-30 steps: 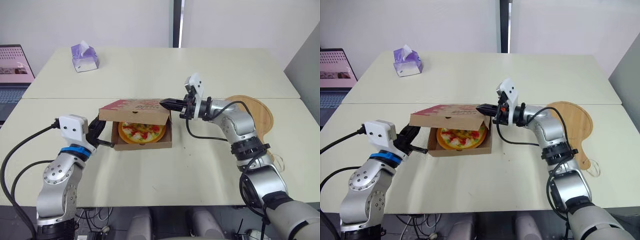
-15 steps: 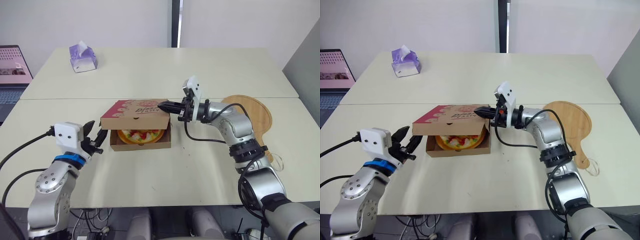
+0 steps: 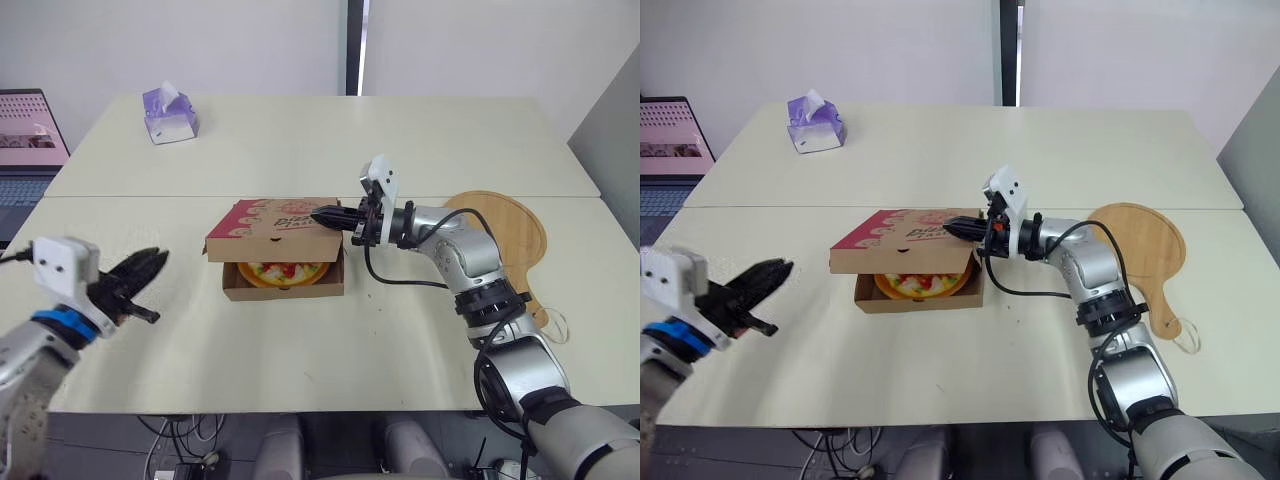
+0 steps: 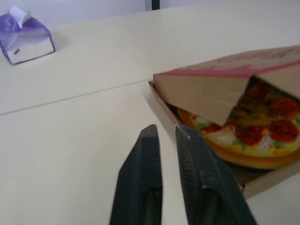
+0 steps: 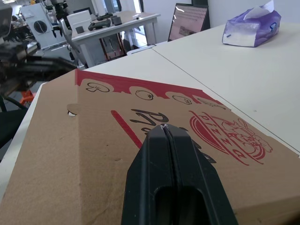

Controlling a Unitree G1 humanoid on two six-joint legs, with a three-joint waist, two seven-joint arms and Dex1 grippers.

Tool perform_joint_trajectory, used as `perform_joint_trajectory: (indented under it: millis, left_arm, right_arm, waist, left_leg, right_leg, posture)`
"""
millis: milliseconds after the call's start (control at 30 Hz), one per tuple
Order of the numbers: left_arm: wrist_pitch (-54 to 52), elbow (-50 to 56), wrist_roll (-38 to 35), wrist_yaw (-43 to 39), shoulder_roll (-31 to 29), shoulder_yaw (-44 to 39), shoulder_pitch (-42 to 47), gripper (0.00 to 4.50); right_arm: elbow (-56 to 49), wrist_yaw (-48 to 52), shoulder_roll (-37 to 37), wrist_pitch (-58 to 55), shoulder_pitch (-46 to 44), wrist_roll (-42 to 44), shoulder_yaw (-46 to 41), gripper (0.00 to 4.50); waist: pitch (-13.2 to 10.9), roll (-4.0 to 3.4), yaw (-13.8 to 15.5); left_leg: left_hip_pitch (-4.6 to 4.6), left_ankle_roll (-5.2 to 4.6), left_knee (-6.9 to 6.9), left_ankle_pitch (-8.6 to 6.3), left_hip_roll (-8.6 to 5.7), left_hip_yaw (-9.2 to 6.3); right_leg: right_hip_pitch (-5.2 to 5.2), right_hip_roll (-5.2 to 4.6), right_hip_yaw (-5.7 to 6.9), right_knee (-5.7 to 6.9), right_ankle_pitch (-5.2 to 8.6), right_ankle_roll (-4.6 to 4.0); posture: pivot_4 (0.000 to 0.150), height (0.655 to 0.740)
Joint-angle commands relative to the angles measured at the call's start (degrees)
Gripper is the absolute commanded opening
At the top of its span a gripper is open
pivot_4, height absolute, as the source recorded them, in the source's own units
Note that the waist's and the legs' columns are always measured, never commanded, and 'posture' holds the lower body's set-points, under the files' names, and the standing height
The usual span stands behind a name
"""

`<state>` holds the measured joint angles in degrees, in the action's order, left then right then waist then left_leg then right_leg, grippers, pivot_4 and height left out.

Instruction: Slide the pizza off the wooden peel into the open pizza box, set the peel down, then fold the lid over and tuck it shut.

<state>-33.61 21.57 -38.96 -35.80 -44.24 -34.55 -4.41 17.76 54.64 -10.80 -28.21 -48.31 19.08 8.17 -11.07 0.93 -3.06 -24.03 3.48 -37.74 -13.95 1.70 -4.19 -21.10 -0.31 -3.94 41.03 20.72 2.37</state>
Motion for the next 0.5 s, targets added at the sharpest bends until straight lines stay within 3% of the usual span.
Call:
perform_joint_trajectory:
  millis: [33,167,500]
  left_arm:
    - [-1.77,-1.73,-2.66,-1.58,-2.87,-0.56,4.74,0.01]
    - [-5.5,-5.2,-5.92,-2.81,-4.79,2.24,13.51,0.01]
    - [-5.64,-13.64,0.14,-11.28,-8.14,15.88,22.63,0.01]
  right_arm:
    - [-1.76,-0.07,-0.03,1.23,0.23,-0.16,0.08,0.0]
    - [-2.43,-0.29,-0.14,1.26,0.84,-0.41,0.44,0.0]
    - [-3.57,-0.69,-0.27,1.3,2.21,-1.37,1.26,0.0]
  waist:
    - [0.0,0.0,-0.06]
    - [0.0,0.0,-0.15]
    - [0.0,-0.01,-0.3]
  left_leg:
    - [0.0,0.0,0.0,0.0,0.01,0.02]
    - [-0.01,0.01,0.03,0.0,0.01,0.02]
    - [0.0,0.01,0.07,0.01,-0.02,0.08]
  right_leg:
    - [0.0,0.0,-0.02,-0.01,0.0,0.0]
    - [-0.05,0.07,-0.01,-0.01,0.0,0.0]
    - [-0.11,0.15,-0.03,0.0,0.0,0.0]
  posture:
    - [0.15,0.74]
    - [0.15,0.74]
    - [0.15,0.74]
